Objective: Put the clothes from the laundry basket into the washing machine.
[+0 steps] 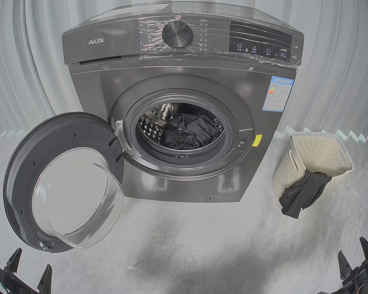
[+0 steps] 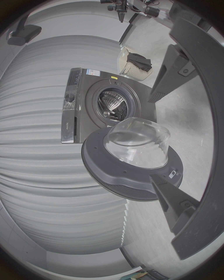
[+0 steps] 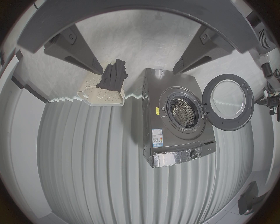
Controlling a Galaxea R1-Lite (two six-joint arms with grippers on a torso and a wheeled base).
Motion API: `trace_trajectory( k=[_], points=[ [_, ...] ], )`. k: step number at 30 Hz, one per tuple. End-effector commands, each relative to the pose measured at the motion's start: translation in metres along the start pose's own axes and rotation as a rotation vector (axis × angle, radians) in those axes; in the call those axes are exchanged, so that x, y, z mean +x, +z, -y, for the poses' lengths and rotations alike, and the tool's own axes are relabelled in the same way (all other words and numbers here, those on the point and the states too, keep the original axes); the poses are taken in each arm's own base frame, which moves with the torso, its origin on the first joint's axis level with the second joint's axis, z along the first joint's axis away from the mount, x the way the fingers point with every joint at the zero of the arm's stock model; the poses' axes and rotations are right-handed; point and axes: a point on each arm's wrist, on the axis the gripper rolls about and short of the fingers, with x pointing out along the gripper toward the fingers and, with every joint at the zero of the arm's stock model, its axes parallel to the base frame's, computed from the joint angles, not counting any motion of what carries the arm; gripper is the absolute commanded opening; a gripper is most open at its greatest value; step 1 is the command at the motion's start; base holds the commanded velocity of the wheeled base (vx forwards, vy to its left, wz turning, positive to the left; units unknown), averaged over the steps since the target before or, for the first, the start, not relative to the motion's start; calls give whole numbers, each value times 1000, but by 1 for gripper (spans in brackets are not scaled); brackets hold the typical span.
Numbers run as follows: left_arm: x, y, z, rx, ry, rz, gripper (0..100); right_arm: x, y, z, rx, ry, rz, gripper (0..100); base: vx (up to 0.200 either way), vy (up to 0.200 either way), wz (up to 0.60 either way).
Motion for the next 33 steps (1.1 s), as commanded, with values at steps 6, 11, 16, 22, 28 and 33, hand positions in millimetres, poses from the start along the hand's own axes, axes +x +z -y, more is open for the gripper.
trace_trajectory(
  k=[6, 11, 16, 22, 28, 33],
  points=[
    [0, -4, 0, -7, -2, 10, 100, -1, 0, 0, 2, -3, 28, 100, 0, -200, 0],
    [0, -4, 0, -9, -2, 11, 100, -1, 0, 0, 2, -3, 28, 100, 0, -200, 0],
    [0, -4, 0, -9, -2, 10, 100, -1, 0, 0, 2, -5, 28, 100, 0, -200, 0],
    [0, -4, 0, -9, -2, 10, 100, -1, 0, 0, 2, -3, 28, 100, 0, -200, 0],
    [0, -4, 0, -9, -2, 10, 100, -1, 0, 0, 2, -3, 28, 100, 0, -200, 0],
    [0, -4, 0, -10, -2, 10, 100, -1, 0, 0, 2, -3, 28, 100, 0, -200, 0]
  ],
)
